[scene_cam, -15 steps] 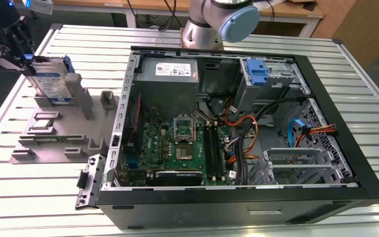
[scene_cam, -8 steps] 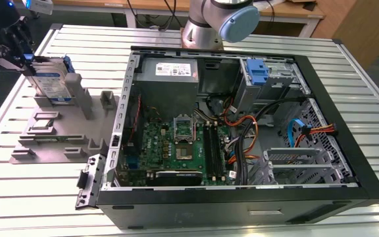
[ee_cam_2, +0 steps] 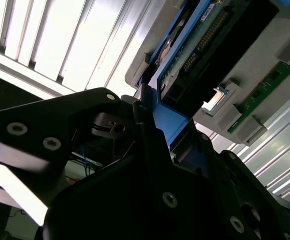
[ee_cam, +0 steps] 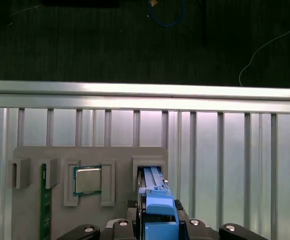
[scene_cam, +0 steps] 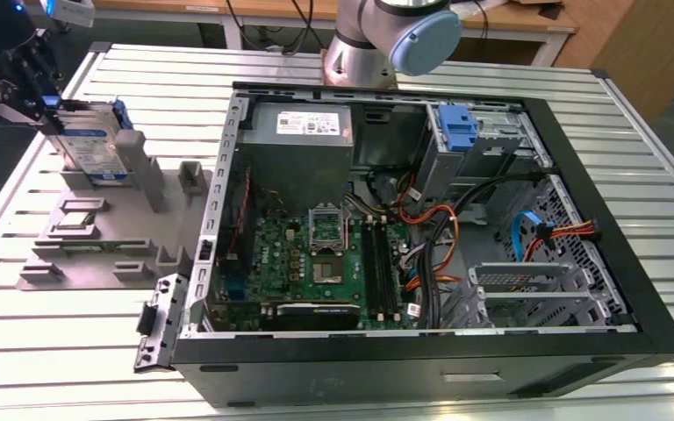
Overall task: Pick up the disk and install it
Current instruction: 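Pick up the disk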
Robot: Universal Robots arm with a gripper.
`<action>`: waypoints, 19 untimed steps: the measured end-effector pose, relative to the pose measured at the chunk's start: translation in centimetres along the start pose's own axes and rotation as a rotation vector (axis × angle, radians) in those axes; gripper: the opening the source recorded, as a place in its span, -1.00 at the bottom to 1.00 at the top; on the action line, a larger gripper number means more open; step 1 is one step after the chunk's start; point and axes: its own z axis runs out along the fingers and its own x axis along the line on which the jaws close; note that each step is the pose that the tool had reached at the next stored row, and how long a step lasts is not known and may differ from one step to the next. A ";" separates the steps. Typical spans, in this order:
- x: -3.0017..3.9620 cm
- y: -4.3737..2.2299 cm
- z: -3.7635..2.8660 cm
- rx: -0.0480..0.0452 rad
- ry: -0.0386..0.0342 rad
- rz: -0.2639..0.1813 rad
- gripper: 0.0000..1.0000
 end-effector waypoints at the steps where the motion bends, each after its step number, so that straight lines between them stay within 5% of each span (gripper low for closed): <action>1: 0.00 0.00 -0.01 -0.0001 0.0001 0.001 -0.25; 19: -0.01 0.01 -0.14 -0.0006 0.0002 -0.010 -0.25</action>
